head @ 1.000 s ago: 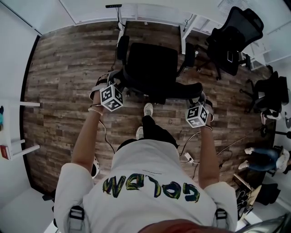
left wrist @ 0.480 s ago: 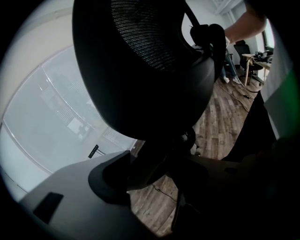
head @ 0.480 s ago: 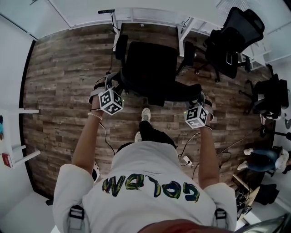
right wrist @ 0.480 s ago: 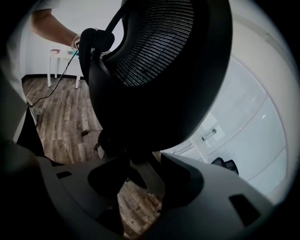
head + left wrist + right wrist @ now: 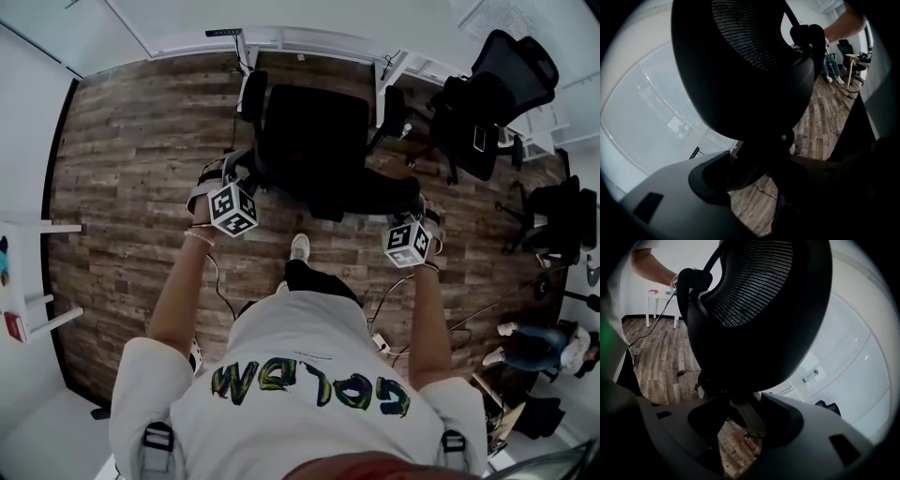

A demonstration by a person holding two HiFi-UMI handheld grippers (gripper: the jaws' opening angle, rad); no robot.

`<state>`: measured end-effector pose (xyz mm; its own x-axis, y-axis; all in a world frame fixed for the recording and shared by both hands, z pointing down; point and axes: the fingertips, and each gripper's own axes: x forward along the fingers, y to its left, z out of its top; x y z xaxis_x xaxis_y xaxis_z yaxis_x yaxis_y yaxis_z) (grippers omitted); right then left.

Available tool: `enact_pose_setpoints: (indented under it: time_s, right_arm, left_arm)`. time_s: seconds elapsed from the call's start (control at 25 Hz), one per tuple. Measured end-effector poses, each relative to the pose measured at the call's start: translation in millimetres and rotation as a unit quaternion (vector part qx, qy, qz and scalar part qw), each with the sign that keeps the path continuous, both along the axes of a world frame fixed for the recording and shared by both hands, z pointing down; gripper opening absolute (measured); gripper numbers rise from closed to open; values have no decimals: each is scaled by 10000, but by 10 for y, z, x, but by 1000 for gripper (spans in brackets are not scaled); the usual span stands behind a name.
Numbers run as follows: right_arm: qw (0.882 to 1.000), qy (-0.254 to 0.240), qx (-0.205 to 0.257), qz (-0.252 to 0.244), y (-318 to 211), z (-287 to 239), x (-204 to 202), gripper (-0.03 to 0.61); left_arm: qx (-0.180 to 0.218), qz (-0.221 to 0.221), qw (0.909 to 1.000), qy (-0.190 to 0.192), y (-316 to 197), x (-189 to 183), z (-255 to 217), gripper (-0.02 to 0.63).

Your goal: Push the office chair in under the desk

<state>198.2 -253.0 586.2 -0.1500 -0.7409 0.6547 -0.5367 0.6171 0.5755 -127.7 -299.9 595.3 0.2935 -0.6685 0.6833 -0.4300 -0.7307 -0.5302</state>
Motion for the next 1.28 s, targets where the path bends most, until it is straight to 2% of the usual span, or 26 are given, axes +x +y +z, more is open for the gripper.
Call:
enact_pose_setpoints:
  time_s: [0.88, 1.28]
  right_arm:
    - [9999, -80, 53, -39, -1444, 25, 64, 213]
    - [10000, -63, 33, 25, -2031, 25, 49, 213]
  left_arm:
    - [-13, -168, 9999, -12, -1375, 36, -6, 255]
    - [21, -73, 10000, 25, -1978, 27, -10, 255]
